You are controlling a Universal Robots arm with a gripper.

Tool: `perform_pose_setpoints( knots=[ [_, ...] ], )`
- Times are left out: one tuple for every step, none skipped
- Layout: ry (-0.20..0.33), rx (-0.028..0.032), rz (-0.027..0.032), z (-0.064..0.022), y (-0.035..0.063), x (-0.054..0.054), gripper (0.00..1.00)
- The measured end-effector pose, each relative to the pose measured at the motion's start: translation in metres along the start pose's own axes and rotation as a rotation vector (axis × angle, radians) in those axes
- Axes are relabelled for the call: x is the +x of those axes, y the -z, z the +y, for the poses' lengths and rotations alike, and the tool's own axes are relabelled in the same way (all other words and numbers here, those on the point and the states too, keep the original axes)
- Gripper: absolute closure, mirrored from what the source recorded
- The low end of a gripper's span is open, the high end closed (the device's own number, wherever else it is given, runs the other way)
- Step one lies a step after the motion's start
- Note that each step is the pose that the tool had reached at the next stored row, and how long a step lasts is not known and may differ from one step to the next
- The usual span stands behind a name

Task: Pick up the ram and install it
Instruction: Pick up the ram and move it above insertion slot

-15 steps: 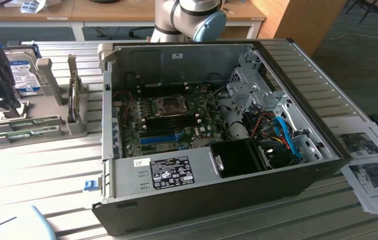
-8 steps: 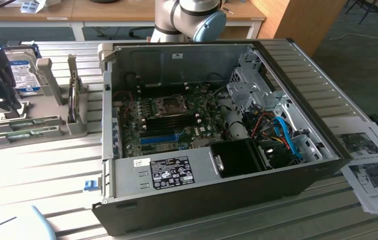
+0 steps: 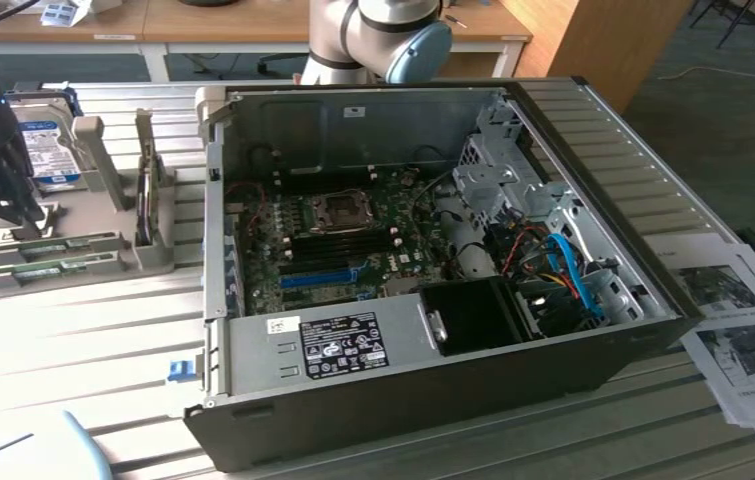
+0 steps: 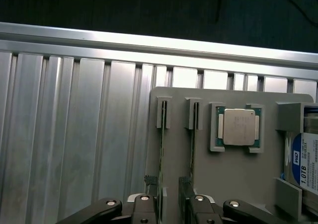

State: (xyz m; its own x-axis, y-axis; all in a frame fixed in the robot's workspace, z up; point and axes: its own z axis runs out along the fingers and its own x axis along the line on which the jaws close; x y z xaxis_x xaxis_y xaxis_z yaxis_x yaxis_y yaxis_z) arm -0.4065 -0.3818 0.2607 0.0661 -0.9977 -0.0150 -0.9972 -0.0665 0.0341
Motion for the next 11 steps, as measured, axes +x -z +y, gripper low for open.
perform_pose_setpoints(
  knots=[
    [0.000,0.0000,0.0000,0.0000,-0.0007,0.0000,0.69],
    [0.000,0.0000,0.0000,-0.0001,-0.0014,0.0000,0.69],
    [0.000,0.0000,0.0000,-0.0001,-0.0021,0.0000,0.69],
    [0.000,0.0000,0.0000,-0.0001,-0.0029,0.0000,0.69],
    [0.000,0.0001,0.0000,-0.0001,-0.0036,0.0000,0.69],
    [0.000,0.0000,0.0000,-0.0001,-0.0042,0.0001,0.69],
    [0.000,0.0000,0.0000,-0.0002,-0.0049,0.0001,0.69],
    [0.000,-0.0001,0.0000,-0.0002,-0.0054,0.0001,0.69],
    [0.000,0.0000,0.0000,-0.0002,-0.0061,0.0001,0.69],
    [0.000,0.0000,0.0000,-0.0002,-0.0068,0.0001,0.69],
    [0.000,0.0000,0.0000,-0.0002,-0.0074,0.0001,0.69]
  ],
)
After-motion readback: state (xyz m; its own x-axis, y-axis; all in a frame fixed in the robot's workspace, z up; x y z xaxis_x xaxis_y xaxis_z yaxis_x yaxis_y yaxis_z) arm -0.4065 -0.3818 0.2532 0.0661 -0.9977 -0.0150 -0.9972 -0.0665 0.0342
